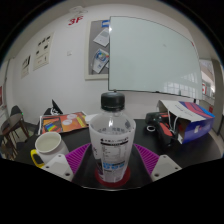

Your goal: Pour water

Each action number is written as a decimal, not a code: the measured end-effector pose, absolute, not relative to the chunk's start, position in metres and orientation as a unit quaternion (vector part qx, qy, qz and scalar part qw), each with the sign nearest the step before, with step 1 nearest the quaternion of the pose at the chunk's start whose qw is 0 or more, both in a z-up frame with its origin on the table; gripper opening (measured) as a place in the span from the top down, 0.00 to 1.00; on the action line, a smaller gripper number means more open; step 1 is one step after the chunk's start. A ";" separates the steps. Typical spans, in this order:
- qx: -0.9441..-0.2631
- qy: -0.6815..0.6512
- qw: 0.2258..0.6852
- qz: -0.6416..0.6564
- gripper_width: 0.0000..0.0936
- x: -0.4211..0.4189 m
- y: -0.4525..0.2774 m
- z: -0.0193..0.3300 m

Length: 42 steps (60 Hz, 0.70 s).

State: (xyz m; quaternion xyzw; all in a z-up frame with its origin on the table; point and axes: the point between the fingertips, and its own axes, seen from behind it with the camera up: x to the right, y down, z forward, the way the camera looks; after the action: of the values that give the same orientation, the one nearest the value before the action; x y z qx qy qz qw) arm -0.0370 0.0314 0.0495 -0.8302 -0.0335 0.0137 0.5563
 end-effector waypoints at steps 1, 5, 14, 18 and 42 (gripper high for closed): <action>-0.831 -0.031 0.555 0.011 0.13 -0.036 0.029 0.051; -0.831 -0.028 0.555 0.002 0.08 -0.034 0.019 0.059; -0.834 -0.016 0.552 -0.025 0.10 -0.030 -0.025 0.086; -0.837 -0.004 0.547 -0.030 0.10 -0.031 -0.056 0.098; -0.846 0.006 0.531 -0.042 0.10 -0.071 -0.282 0.157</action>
State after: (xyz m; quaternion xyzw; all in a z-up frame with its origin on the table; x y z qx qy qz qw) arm -0.0705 -0.2821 0.1567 -0.8465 0.0056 -0.0421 0.5308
